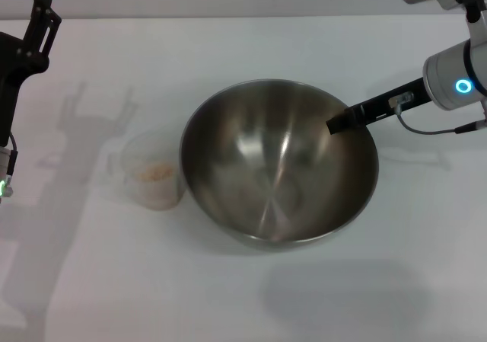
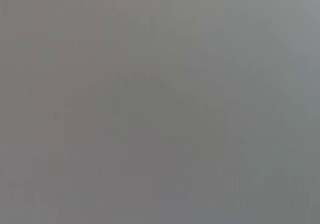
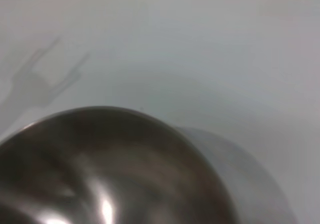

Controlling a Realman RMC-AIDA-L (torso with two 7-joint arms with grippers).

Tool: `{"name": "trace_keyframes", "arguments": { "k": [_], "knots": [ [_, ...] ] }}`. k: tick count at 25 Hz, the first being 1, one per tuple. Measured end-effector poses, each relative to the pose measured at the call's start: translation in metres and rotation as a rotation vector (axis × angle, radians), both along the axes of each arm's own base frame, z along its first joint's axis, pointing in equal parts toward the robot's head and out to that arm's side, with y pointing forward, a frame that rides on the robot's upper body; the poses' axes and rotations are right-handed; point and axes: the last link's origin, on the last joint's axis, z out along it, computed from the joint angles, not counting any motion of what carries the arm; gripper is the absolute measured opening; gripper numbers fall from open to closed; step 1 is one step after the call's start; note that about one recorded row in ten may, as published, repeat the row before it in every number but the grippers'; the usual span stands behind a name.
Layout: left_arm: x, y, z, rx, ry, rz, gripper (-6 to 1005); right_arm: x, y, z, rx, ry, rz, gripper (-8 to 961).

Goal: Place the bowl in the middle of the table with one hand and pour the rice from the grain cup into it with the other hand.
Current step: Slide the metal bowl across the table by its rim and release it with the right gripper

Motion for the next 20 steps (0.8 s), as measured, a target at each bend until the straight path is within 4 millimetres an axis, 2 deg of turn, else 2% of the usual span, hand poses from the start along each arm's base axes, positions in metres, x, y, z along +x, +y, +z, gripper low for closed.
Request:
{"name": "trace_keyframes", "arguments": {
  "k": [10,17,20],
  "knots": [
    [-0.001,-0.005,0.002,0.016,-0.004,-0.010,811,-0.016,0.007,0.016,0.079,0.008,0.076,408],
    [-0.003,-0.008,0.003,0.024,-0.006,-0.005,811,-0.044,0.017,0.036,0.203,0.104,0.207,474],
    [-0.004,-0.009,0.003,0.023,-0.006,-0.003,810,-0.048,0.021,0.041,0.260,0.099,0.255,502]
  ]
}}
